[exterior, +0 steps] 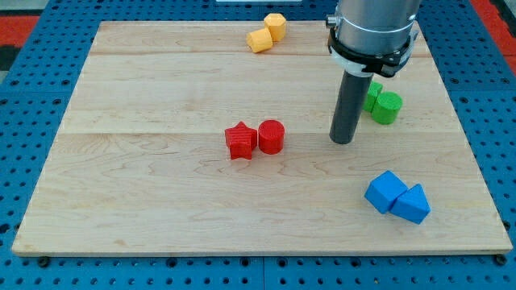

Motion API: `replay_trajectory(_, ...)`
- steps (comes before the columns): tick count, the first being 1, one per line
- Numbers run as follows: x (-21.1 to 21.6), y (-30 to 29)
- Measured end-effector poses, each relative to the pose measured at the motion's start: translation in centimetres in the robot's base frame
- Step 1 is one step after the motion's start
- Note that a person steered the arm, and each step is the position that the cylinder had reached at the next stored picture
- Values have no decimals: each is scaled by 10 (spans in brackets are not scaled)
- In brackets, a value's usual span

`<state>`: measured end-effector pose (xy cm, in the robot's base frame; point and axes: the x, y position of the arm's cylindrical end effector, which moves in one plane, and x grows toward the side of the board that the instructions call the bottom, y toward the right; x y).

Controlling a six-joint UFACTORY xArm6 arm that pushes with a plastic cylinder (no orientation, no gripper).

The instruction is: Push red blocks close to the green blocks

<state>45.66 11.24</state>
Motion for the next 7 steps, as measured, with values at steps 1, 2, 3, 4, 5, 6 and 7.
replay_trajectory(1, 12, -5)
replay_trajectory(2, 56, -39)
replay_trajectory(3, 67, -78)
replay_trajectory(4, 85, -136)
replay_trajectory(5, 91, -167)
replay_trajectory(6, 85, -183)
replay_trajectory(7, 65, -183)
